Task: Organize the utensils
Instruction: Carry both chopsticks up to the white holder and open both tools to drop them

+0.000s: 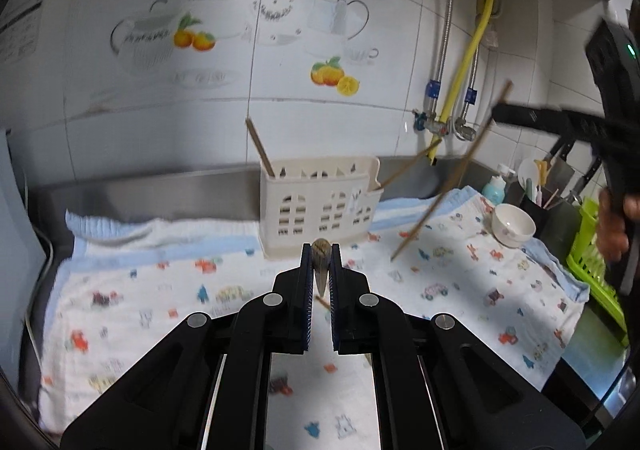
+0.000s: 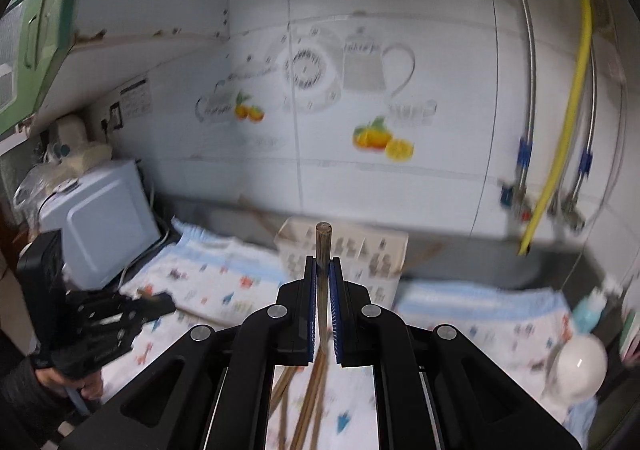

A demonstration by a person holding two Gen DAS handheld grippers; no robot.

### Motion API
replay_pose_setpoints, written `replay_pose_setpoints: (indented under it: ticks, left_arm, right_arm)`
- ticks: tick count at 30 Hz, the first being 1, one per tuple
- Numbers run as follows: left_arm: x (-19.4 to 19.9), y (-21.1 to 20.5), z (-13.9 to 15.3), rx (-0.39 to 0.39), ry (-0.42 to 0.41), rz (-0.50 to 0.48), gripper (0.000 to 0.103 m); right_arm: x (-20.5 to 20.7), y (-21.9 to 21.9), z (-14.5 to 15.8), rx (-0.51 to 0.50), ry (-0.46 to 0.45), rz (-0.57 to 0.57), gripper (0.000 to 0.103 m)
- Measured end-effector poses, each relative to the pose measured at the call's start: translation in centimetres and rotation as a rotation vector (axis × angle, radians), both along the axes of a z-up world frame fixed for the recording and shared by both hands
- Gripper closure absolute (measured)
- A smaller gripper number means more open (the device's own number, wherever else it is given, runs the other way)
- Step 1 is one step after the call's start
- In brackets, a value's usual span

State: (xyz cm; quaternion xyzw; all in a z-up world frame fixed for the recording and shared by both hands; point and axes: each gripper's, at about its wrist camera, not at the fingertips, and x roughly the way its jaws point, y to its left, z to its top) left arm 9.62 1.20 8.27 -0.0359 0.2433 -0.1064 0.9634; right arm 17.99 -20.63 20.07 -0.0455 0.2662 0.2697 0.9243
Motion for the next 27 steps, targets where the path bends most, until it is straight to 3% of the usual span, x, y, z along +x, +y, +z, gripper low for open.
replay_pose_setpoints:
  ticks: [8,18,24,27]
  left_arm:
    - [2.3,0.0,4.6,0.013,-0.069,-0.038,0.097]
    - [4.9,-1.1,11.2,0.048,-0.239,-0.018,0.097]
    - [9.0,-1.1,11.5,0.068,-0.195,0.008,0.097]
    - [11.5,-1.2,10.7,0.086,-0.146,0.012,0.097]
  right_arm:
    - [5.6,0.9,3.7,-0.028,-0.084,-0.083,0.096]
    - [11.9,1.6,-0.5,-0.063,-0.013,-0.136,0.096]
    - [12.8,1.3,-2.3,-0.071,0.02,-0.129,0.095]
    - [12.3,0.6,-2.0,-0.07,0.005,-0.13,0.086]
